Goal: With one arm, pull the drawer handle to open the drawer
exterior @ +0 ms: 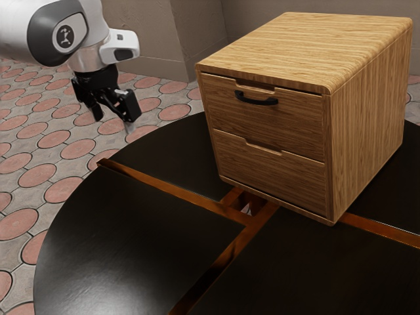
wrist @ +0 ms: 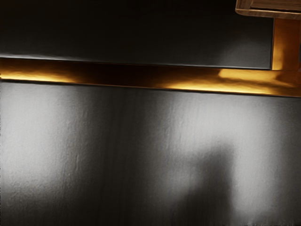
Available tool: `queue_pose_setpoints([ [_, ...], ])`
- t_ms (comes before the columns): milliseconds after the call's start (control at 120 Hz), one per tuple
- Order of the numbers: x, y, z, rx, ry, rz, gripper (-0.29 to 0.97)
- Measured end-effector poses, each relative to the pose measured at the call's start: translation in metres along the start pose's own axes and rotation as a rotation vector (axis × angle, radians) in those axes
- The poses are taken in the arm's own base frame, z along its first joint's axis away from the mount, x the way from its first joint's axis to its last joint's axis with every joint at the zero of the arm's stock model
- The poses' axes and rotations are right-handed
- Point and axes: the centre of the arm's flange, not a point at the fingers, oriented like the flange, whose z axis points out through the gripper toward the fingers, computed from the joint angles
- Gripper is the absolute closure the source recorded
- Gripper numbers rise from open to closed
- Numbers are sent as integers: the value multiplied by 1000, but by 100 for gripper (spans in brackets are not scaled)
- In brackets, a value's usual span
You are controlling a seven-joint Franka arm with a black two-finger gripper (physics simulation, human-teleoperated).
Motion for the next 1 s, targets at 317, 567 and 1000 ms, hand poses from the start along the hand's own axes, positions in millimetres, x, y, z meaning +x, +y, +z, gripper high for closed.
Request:
queue_pose_setpoints([
  [317,-43,-9,-103,-24,191,37,0],
  [567,-48,-30,-91,-27,161,18,0],
  [1000,-117,58,10,-242,-66,248,0],
])
